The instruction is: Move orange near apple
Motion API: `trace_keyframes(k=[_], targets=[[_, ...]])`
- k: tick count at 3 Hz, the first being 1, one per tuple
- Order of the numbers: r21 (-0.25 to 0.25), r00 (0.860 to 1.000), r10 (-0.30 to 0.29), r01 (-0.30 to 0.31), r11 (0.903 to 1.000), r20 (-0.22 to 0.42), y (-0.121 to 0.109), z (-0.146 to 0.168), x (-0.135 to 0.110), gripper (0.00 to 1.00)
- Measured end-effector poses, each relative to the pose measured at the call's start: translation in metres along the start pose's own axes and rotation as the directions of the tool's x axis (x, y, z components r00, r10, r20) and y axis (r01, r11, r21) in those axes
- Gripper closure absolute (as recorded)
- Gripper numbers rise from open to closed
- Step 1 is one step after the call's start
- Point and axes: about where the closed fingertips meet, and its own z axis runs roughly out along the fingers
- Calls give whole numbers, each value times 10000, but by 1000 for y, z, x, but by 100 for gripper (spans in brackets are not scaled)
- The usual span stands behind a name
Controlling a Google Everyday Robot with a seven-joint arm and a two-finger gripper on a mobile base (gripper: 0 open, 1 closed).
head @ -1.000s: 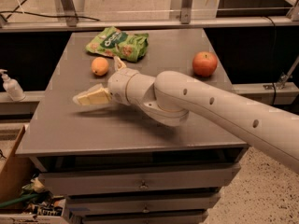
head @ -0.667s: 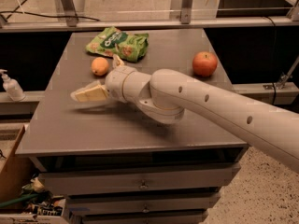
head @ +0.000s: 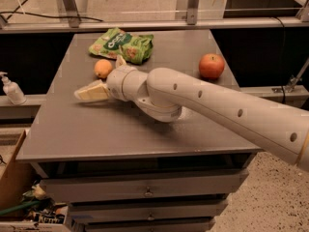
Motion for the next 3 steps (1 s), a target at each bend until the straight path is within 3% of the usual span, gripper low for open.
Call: trace_keyframes(k=[2,3], targets=[[436,9993,-120,135,9990,-352,-26,19,10,0],[531,9990,-18,41,9986,-444,-31,26,15,17]])
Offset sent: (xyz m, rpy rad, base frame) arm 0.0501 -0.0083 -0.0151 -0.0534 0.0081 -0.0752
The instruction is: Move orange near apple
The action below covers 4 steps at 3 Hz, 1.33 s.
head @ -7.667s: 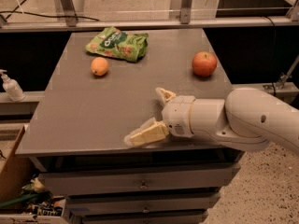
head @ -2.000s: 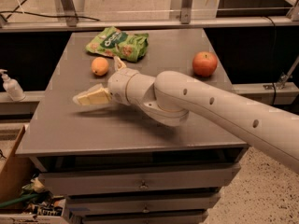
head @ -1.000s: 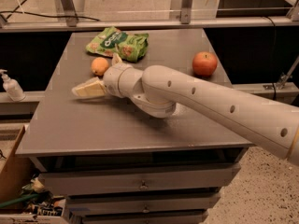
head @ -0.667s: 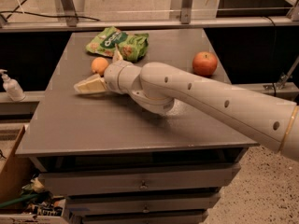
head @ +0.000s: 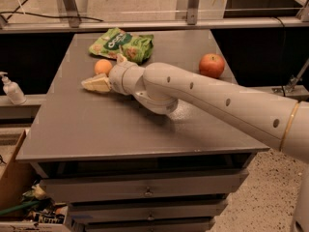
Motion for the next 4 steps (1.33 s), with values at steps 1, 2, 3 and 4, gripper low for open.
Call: trace_keyframes(k=[1,2,3,4], targets=[[77,9999,94,-94,9999,37,-4,0,0,49],[126,9998,142,-144,9998,143,-6,-6,-2,72],[47,9989,213,-215,9998,426,-5,-34,-14,95],[248,9984,373,-384,9990,426,-8,-78,-12,100]])
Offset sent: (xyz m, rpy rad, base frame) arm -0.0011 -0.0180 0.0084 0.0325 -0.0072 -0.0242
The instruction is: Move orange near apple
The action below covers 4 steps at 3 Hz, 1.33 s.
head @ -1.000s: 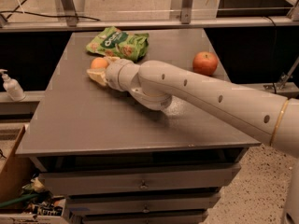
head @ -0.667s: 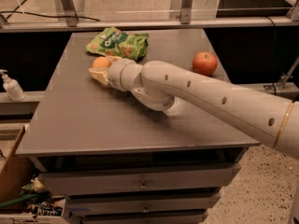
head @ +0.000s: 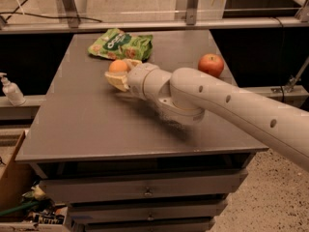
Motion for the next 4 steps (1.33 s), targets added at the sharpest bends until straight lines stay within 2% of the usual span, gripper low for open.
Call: trace_keyframes(k=[2,3,4], targets=[[1002,9983,71,-13,9950,-574,-19,-91,27,100],[1805,9974,46,84,9835,-716,-39,-141,38,100],[1865,9964,-2,161,9823,-845,-41,-139,43,100]])
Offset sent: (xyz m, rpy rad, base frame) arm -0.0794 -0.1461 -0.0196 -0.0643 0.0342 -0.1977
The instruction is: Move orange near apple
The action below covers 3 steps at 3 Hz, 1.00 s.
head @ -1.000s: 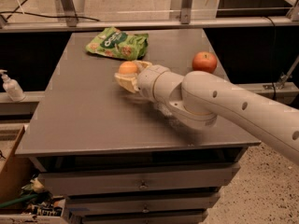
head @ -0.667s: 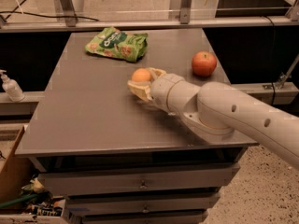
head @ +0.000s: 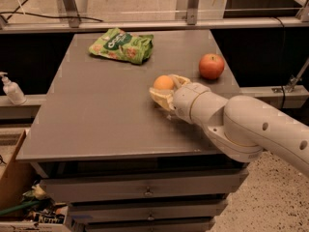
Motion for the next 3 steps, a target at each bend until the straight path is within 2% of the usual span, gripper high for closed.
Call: trace_keyframes(k=[1,2,3], targets=[[712,9993,-277,294,9970,-237,-28,-5,7,100],[1708,9979,-524,584,9836,-390,-65,-22,8,100],[2676,9958,-662,808,9601,-634,-99,-46,12,100]])
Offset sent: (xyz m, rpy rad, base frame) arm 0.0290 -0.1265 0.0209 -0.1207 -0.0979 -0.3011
